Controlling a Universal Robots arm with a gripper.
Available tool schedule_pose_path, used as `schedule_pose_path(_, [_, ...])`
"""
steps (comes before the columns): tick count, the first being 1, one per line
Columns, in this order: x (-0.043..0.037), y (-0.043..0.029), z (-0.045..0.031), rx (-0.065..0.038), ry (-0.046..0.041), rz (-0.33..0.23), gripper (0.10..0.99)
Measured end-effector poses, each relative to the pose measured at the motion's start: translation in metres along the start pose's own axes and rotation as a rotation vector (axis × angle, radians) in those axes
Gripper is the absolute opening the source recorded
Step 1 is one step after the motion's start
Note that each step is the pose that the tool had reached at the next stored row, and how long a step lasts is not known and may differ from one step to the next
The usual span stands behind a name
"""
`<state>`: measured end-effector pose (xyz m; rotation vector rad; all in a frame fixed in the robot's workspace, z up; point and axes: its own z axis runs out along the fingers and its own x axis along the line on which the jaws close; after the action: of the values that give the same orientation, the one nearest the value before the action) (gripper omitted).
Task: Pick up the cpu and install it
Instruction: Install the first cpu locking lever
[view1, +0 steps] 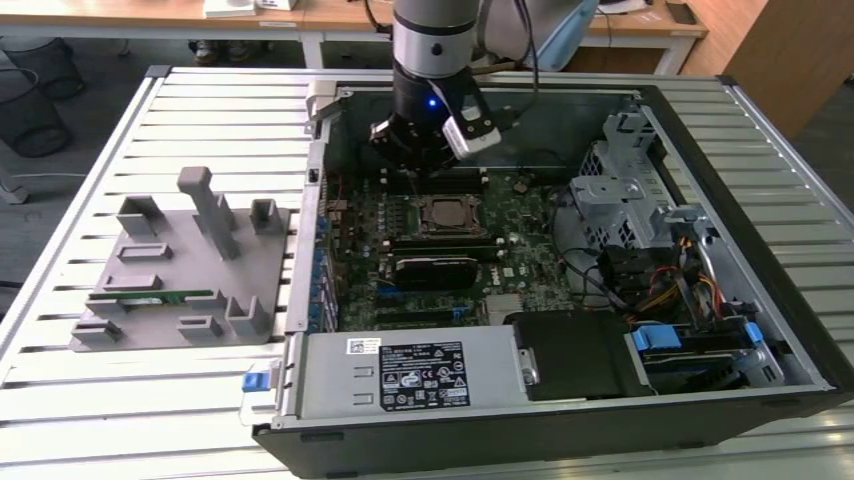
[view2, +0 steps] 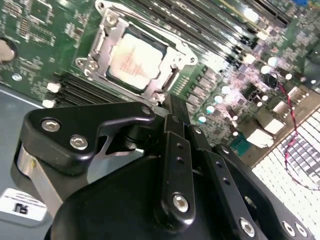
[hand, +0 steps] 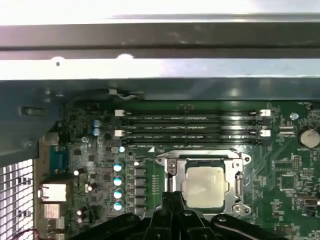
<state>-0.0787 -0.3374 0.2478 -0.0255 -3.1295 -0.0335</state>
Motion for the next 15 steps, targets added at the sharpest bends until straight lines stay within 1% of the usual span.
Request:
schedule_pose_path(2, [0.0059, -0.0001, 0.0001, 0.000, -0.0022, 0.000, 0.106])
schedule_pose_path(5, [0.0134, -0.0002, 0.0002, -0.001, -0.0094, 0.000, 0.106])
schedule_pose_path(9, [0.0171, -0.0003, 0.0003, -0.009, -0.0097, 0.000, 0.106])
schedule_pose_path(15, [0.0226, -0.0003, 0.0004, -0.010, -0.0098, -0.001, 0.106])
